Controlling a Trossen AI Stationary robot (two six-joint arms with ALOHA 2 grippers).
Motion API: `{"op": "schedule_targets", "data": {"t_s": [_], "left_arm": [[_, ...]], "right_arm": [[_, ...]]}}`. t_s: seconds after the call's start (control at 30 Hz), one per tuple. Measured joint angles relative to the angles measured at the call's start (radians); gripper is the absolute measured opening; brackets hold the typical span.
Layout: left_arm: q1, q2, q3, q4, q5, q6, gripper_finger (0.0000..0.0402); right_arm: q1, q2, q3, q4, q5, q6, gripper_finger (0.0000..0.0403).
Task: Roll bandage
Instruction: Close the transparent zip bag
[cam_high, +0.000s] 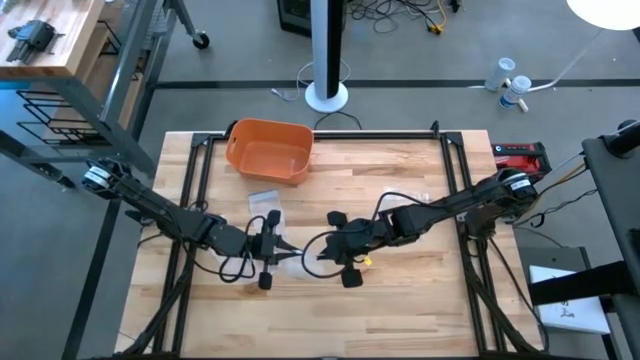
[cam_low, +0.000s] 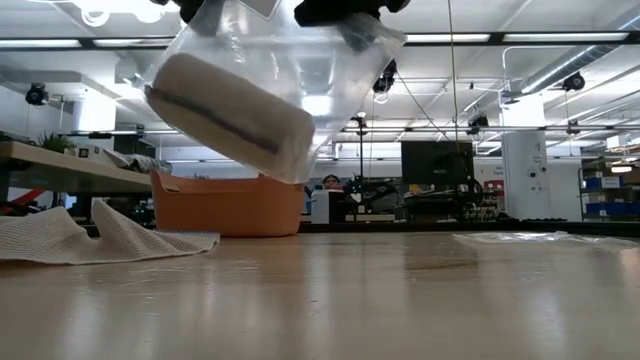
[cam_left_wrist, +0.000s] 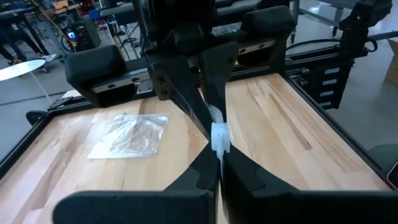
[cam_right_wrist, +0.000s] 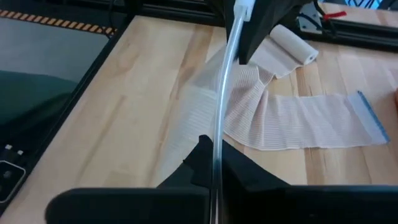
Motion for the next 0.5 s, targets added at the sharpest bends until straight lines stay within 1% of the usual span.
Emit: {"op": "schedule_targets", "data": {"t_s": [0.17,0.27,0.37,0.5], "left_arm": [[0.001,0.000,0.007,0.009,-0.003,-0.002,0.0000],[0.001,0.000,0.006,-0.001,-0.003,-0.030,0.0000],[0.001,0.000,-0.003,-0.038,-0.005,-0.068,0.0007],[0.008,0.000,-0.012,-0.061,-0.008,-0.115,0.0030]], "right_arm": [[0.005,0.000,0.001,-0.002,0.001,-0.024,0.0001],[0.012,0.000,0.003,-0.026,0.003,-0.040,0.0001],[0.015,-0.001,0.021,-0.109,0.004,-0.048,0.0000],[0.016,-0.001,0.063,-0.224,0.003,-0.039,0.0000]]}}
